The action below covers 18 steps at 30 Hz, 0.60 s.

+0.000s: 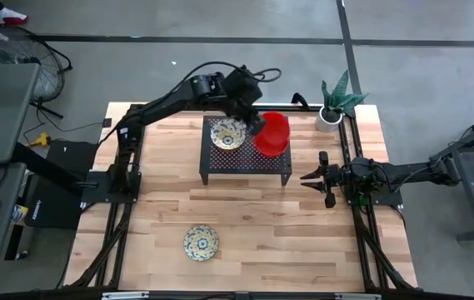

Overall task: Pick & Place Mini bowls
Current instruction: Stack the red bowl on the red bowl on the shelf

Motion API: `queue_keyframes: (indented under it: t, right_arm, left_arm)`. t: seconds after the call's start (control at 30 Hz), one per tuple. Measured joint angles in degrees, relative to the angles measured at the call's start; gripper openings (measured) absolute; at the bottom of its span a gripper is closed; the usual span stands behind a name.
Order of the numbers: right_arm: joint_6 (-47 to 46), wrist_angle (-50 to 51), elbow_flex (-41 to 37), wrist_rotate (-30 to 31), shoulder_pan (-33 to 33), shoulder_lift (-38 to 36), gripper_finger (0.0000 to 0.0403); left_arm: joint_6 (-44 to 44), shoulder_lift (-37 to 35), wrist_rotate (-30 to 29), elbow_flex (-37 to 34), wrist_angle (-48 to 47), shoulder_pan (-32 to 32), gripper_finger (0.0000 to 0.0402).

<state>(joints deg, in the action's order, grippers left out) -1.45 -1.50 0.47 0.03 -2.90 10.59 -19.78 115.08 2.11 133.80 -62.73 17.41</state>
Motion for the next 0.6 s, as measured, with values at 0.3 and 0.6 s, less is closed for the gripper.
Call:
queue_keyframes:
  t: [0.3,0.6]
  right_arm:
    - [0.0,0.0,0.0,0.0,0.0,0.0,0.0073]
    - [0.0,0.0,0.0,0.0,0.0,0.0,0.0073]
  left_arm:
    - [-0.2,2.1,0.4,0.2,1.6,0.3,0.0000]
    - [0.6,2.3,-1.4,0.1,-2.2,0.3,0.0000]
